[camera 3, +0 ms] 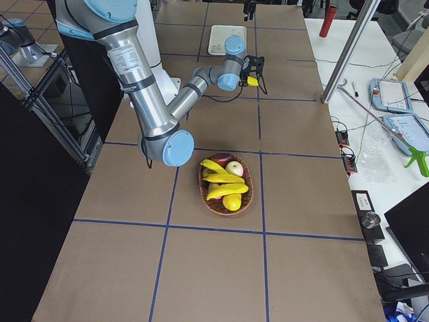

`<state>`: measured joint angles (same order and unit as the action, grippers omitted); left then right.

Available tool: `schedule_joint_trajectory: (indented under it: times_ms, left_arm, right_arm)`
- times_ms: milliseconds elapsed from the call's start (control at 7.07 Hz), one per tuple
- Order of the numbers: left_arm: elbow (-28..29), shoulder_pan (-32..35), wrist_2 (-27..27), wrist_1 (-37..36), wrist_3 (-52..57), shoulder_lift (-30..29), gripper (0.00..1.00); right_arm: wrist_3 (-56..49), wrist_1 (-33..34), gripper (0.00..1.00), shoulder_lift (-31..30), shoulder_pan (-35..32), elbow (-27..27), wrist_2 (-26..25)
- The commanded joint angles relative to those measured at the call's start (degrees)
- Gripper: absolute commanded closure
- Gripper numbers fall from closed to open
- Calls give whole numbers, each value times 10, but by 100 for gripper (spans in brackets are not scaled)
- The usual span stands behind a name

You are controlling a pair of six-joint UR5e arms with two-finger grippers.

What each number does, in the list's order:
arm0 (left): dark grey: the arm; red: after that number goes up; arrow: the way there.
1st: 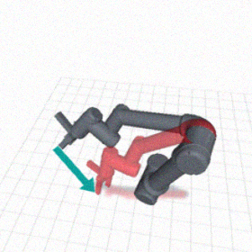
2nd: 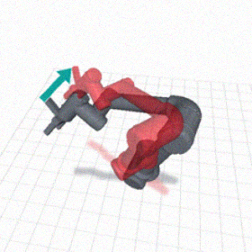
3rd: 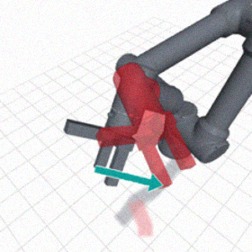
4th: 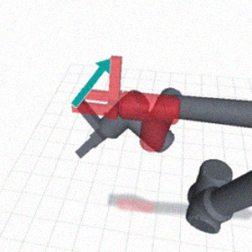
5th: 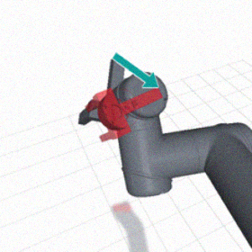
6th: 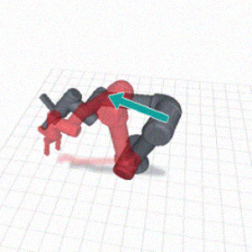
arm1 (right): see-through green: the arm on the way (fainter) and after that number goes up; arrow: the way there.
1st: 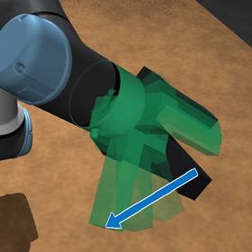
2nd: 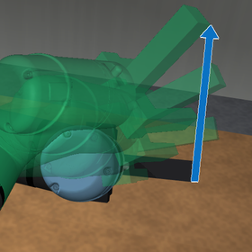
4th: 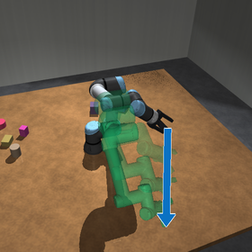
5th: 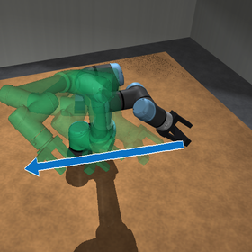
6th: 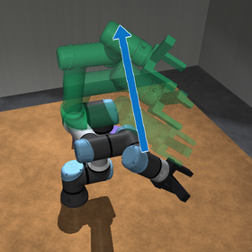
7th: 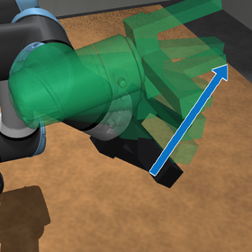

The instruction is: Transfer all bananas from basket to plate

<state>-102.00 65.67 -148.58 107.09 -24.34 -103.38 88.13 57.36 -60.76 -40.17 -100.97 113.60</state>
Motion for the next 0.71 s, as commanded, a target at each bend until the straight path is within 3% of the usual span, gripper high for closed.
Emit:
schedule_joint_trajectory:
  times_ms: [0,283,565]
  left_arm:
    - [2,-83,1,90,-87,-43,0]
    - [7,-116,7,147,-148,-84,0]
    - [7,-156,35,266,-238,-86,0]
  right_arm:
    - [21,-46,95,34,20,46,-10]
    - [52,-47,95,70,37,71,-32]
    - [63,-48,95,76,44,72,-42]
